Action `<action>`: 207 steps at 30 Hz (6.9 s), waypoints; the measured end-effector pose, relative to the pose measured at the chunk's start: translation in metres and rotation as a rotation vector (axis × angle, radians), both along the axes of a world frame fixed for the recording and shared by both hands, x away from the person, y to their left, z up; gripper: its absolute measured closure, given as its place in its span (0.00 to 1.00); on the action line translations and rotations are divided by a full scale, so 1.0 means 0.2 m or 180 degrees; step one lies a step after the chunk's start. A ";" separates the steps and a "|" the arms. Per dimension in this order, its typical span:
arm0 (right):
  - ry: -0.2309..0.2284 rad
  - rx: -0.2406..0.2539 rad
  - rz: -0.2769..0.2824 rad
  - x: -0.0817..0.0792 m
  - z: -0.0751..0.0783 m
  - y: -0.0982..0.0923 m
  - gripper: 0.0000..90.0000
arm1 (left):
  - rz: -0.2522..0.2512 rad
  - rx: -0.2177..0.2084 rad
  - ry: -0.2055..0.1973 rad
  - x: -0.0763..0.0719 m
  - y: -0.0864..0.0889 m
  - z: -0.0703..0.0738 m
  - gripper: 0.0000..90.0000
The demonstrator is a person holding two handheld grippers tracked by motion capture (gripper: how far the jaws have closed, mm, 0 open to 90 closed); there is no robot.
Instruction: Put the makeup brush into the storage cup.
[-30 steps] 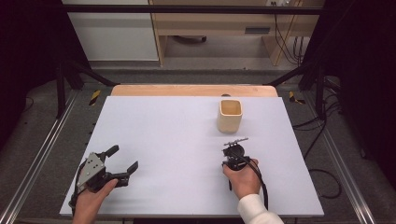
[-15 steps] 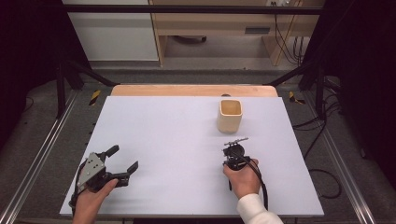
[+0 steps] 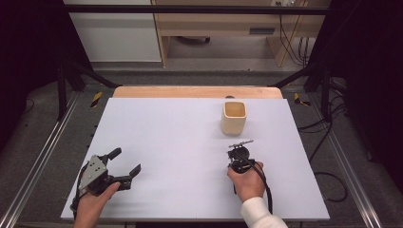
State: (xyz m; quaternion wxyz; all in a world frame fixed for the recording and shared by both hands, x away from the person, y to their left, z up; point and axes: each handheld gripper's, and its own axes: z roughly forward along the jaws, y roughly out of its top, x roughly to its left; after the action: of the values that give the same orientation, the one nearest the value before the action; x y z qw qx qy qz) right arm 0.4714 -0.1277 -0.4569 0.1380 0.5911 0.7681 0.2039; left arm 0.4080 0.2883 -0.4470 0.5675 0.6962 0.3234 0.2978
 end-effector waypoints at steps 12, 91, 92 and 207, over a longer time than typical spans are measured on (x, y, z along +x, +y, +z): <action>0.0026 0.0028 -0.0014 0.00 0.00 -0.01 0.93 | -0.0008 -0.0002 -0.0002 0.00 0.00 0.00 0.07; -0.1384 0.0962 0.0090 0.03 0.27 -0.41 0.93 | 0.0007 0.0129 -0.0041 0.00 -0.03 -0.01 0.07; -0.1396 0.0972 0.0093 0.03 0.27 -0.41 0.93 | 0.0010 0.0136 -0.0043 0.00 -0.03 -0.01 0.07; -0.2826 0.1112 0.0254 0.21 0.52 -0.31 0.93 | 0.0035 -0.0159 -0.0163 -0.01 -0.01 0.01 0.05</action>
State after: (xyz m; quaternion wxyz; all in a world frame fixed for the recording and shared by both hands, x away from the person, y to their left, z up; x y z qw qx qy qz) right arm 0.5142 -0.1896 -0.3524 0.3433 0.4312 0.6113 0.5679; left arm 0.4061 0.2863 -0.4459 0.5912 0.6722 0.3199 0.3104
